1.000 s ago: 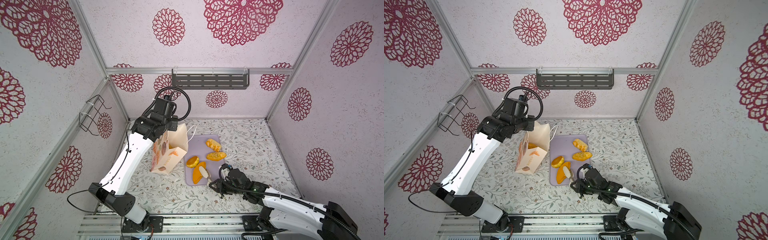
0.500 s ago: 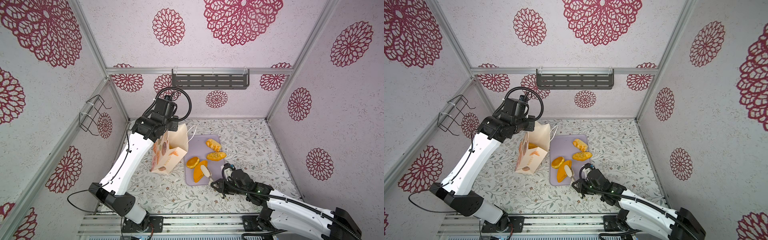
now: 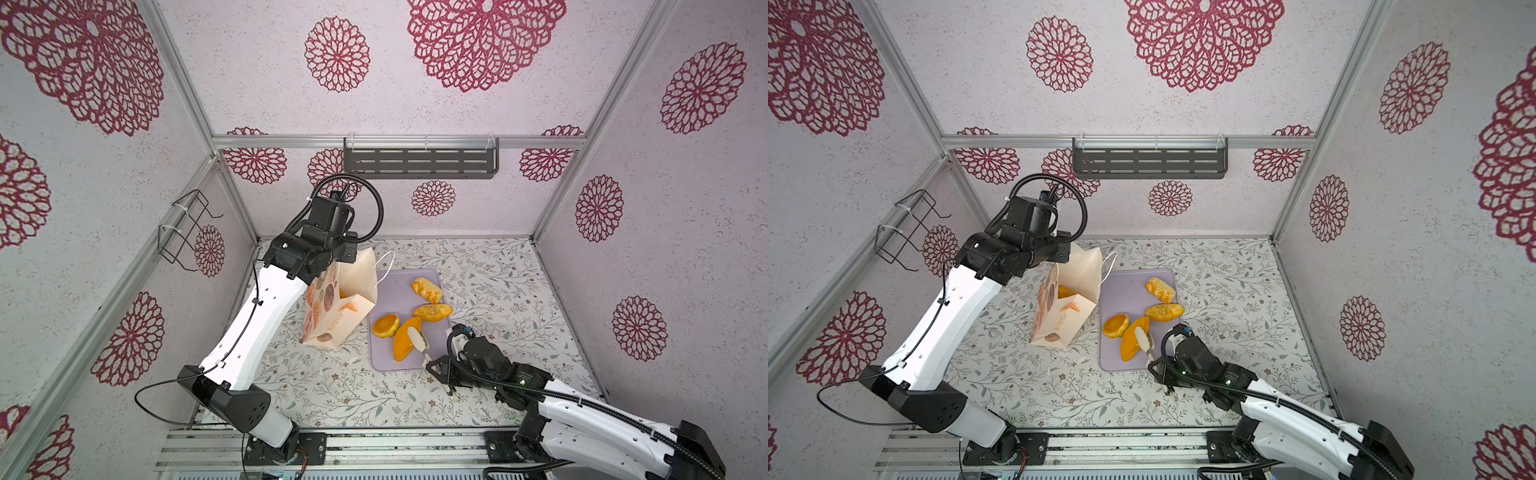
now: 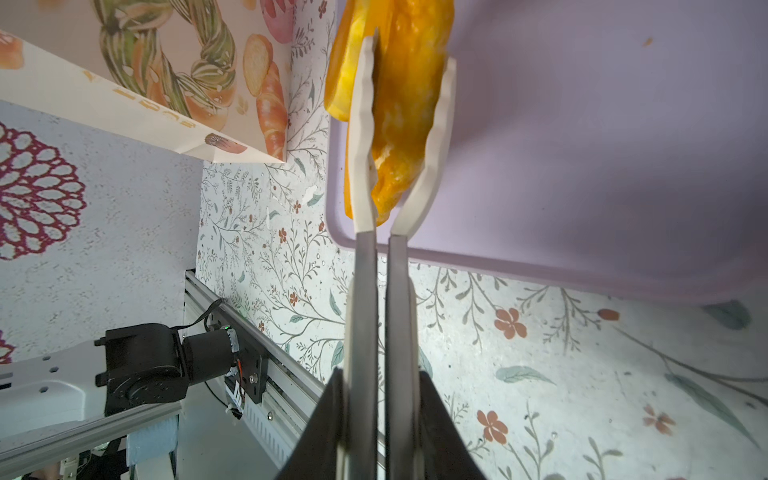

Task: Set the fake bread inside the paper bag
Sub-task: 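Lift the pinched orange loaf with the tongs above the tray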

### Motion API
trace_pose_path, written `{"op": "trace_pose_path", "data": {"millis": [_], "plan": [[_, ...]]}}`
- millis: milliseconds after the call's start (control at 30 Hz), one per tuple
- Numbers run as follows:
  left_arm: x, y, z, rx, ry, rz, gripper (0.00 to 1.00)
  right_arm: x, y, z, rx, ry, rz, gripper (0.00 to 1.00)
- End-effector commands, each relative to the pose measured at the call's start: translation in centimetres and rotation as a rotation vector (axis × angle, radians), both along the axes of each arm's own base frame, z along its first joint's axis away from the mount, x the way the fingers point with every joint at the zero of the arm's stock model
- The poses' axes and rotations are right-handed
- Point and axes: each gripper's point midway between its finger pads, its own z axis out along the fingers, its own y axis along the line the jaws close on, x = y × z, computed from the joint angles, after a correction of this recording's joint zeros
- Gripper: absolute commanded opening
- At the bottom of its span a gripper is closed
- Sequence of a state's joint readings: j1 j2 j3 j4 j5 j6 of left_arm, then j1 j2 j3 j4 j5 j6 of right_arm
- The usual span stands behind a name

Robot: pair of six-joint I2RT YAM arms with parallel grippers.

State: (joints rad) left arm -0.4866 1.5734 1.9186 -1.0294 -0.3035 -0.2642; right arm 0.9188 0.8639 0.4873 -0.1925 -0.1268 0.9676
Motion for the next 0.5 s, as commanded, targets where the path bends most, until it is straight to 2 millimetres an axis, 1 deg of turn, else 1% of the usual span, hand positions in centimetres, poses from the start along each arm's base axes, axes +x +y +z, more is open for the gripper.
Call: {"op": "trace_pose_path", "data": {"millis": [0,167,333,467], "plan": [[0.1,-0.6,0.9,-0.025,-0.027,-0.012,0.0,1.4,0.3,3.7,0.038,-0.115,-0.011,0.0],[0.1,-0.6,0.8,-0.022,-0.025,-0.01,0.0,2.0,-0.3,5.1,0.015,-0.156,-0.022,0.0],[0.0,-0.8,1.0,-0.035,-0.028,-0.012,0.0,2.7,-0.6,6.9,0.031,-0.199,-0.045,0.0],[-0.1,-0.7,0.6,-0.04,-0.02,-0.009,0.0,3.4,-1.0,8.4,0.048,-0.242,-0.074,0.0]]}}
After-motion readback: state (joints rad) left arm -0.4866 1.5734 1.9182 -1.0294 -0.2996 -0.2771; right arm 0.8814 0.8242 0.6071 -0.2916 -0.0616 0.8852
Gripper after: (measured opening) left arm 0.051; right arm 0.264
